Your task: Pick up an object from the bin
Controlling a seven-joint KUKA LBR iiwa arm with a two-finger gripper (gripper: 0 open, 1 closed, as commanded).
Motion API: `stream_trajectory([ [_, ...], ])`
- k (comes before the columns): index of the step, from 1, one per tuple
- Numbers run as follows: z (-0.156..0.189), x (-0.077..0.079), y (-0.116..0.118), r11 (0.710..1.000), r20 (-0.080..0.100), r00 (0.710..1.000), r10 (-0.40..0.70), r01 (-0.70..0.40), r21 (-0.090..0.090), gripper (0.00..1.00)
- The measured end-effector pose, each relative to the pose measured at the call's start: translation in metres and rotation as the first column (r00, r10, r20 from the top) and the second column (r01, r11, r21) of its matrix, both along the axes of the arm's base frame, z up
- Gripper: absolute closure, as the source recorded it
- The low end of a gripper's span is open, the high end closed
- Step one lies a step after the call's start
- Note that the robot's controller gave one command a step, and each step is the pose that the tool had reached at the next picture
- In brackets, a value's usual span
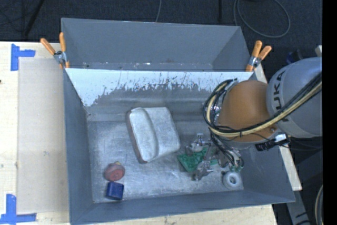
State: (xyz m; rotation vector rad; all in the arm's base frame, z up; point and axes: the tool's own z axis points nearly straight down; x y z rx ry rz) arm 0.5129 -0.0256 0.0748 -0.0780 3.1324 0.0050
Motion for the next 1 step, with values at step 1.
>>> stream_trajectory([
  [1, 0.1340, -0.0023, -0.0018, 1.000, -0.001, 1.000, -0.017, 0.017, -0.004, 1.00],
])
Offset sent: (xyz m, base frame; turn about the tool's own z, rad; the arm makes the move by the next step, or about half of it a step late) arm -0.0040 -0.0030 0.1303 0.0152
